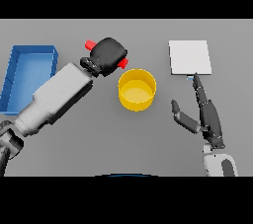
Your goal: Pick up the red beaker and tilt it to pour out 1 green nut into yellow bowl. Pick up the yellow bowl and place it on the metallic measuring scale.
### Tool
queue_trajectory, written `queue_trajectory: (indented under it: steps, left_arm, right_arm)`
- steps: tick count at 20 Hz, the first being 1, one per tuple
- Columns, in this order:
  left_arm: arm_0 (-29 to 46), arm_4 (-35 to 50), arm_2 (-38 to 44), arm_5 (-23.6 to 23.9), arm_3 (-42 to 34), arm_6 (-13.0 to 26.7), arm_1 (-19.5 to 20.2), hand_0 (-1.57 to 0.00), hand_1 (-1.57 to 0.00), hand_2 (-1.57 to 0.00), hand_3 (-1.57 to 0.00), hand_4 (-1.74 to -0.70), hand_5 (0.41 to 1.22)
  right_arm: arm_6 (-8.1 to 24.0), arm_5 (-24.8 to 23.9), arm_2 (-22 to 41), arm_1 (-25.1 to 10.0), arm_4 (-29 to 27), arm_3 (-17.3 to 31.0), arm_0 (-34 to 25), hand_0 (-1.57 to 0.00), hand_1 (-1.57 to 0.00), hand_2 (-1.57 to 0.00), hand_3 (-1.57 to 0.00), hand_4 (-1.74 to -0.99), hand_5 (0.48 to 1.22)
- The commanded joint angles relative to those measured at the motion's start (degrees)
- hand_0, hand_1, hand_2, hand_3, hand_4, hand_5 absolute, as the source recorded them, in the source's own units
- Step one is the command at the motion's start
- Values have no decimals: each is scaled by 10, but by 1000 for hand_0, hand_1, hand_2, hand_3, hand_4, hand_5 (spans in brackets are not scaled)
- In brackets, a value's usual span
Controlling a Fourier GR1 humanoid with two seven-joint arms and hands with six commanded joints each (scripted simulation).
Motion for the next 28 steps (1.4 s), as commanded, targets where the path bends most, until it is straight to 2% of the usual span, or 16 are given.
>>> queue_trajectory:
  steps: [1,3,4,7,10,12,15,20,26,27,28]
  left_arm:
    - [-17,-9,-13,-14,10,-2,-1,-1571,-1571,-1571,-1571,-1656,1212]
    - [-34,-20,-42,-34,17,-19,-3,-1571,-1571,-1571,-1571,-1684,1215]
    - [-48,-27,-53,-42,26,-21,-6,-1571,-1571,-1571,-1571,-1694,1216]
    - [-82,-49,-96,-74,42,-18,-19,-1571,-1571,-1571,-1571,-1715,1219]
    - [-109,-75,-138,-88,57,-22,-16,-1571,-1571,-1571,-1571,-1728,1220]
    - [-130,-91,-165,-90,64,-35,-13,-1571,-1571,-1571,-1571,-1733,1220]
    - [-149,-111,-206,-71,87,-56,-24,-1571,-1571,-1571,-1571,-1735,1221]
    - [-191,-159,-281,-65,112,-71,-40,-1571,-1571,-1571,-1571,-1734,1221]
    - [-221,-185,-332,-65,128,-76,-60,-1571,-1571,-1571,-1571,-1725,1221]
    - [-227,-190,-343,-65,129,-78,-62,-1571,-1571,-1571,-1571,-1722,1221]
    - [-235,-191,-347,-71,128,-77,-63,-1571,-1571,-1571,-1571,-1720,1221]
  right_arm:
    - [1,-4,3,2,6,0,2,1,1,1,1,-1245,679]
    - [-3,-2,-1,5,-5,-7,7,1,1,1,1,-1225,663]
    - [11,-4,-6,4,-7,-1,-3,1,1,1,1,-1220,657]
    - [10,-14,-5,7,3,6,-8,1,1,1,1,-1193,649]
    - [-6,-15,-3,6,10,15,-8,1,1,1,1,-1191,649]
    - [6,-19,-1,8,15,10,-9,1,1,1,1,-1183,643]
    - [7,-18,-3,10,7,1,-4,1,1,1,1,-1179,627]
    - [3,-17,-3,5,10,0,-2,1,1,1,1,-1162,627]
    - [12,-25,1,3,28,-2,-3,1,1,1,1,-1155,637]
    - [14,-23,-6,5,15,3,-4,1,1,1,1,-1154,634]
    - [6,-27,-3,5,22,4,0,1,1,1,1,-1151,634]
